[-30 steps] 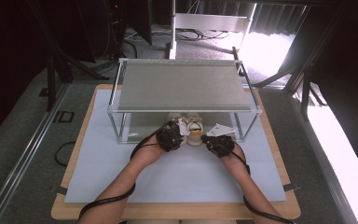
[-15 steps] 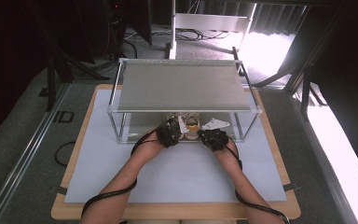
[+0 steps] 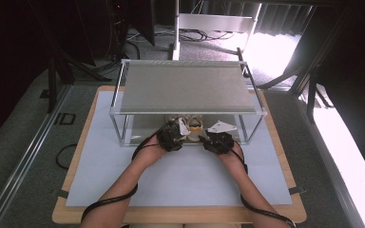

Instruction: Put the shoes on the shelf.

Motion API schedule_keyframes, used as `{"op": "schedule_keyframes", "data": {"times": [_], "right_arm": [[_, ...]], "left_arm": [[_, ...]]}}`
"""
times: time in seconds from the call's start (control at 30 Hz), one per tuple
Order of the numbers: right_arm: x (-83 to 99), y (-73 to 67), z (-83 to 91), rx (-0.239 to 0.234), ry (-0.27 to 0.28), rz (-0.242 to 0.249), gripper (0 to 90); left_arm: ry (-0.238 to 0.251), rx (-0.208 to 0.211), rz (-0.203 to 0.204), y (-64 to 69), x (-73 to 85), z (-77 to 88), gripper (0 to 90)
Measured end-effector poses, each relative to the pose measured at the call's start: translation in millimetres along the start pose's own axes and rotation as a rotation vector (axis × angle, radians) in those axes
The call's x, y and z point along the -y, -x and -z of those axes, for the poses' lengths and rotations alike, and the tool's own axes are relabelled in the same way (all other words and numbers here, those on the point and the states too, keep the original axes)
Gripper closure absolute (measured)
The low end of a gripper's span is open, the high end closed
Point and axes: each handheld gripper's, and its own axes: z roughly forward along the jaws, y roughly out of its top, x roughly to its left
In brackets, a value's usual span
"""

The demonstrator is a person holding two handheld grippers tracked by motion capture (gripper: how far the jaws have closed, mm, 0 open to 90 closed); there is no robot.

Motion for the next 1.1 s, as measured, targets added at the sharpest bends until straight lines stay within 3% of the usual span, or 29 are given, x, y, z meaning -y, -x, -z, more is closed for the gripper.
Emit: {"op": "schedule_keyframes", "data": {"times": [0.03,0.1,0.2,0.23,0.27,0.37,0.4,0.43,0.53,0.63,0.73,0.83,1.1], "right_arm": [[0.0,0.0,0.0,0.000,0.000,0.000,48.7],[0.5,-1.7,5.1,0.017,0.018,-0.011,34.5],[1.2,-1.5,8.2,0.012,0.026,-0.028,26.7],[2.6,-1.8,10.3,-0.002,0.036,-0.029,15.8],[3.3,-1.9,11.1,-0.013,0.038,-0.030,14.4],[6.8,-3.3,15.0,-0.051,0.063,-0.033,12.7],[7.6,-5.0,15.9,-0.047,0.062,-0.022,12.5],[8.4,-6.2,17.1,-0.047,0.064,-0.014,12.5],[11.6,-7.3,21.7,-0.060,0.081,-0.017,12.5],[17.1,-6.6,27.4,-0.069,0.087,-0.025,12.5],[23.3,-5.6,32.4,-0.060,0.081,-0.014,12.5],[32.4,-2.4,38.9,-0.055,0.079,-0.029,12.5],[54.4,4.4,50.4,-0.030,0.058,-0.037,12.5]], "left_arm": [[0.008,0.006,0.005,1.8,1.7,1.9,64.5],[0.019,0.017,0.025,3.1,4.3,4.0,59.6],[0.036,0.028,0.061,3.6,8.6,6.7,54.2],[0.043,0.029,0.070,3.5,10.1,7.5,46.1],[0.043,0.031,0.088,3.3,11.8,8.3,44.5],[0.026,0.016,0.123,3.8,16.7,9.0,25.0],[0.030,0.026,0.131,3.9,18.6,9.2,23.9],[0.032,0.022,0.137,4.0,19.9,9.4,14.4],[0.078,0.038,0.159,5.4,27.5,12.9,12.2],[0.114,0.020,0.167,7.2,34.8,14.8,0.2],[0.156,-0.010,0.196,7.3,44.8,19.7,0.2],[0.161,-0.024,0.212,6.5,52.1,21.9,0.2],[0.152,0.022,0.216,8.7,74.3,21.6,0.3]]}}
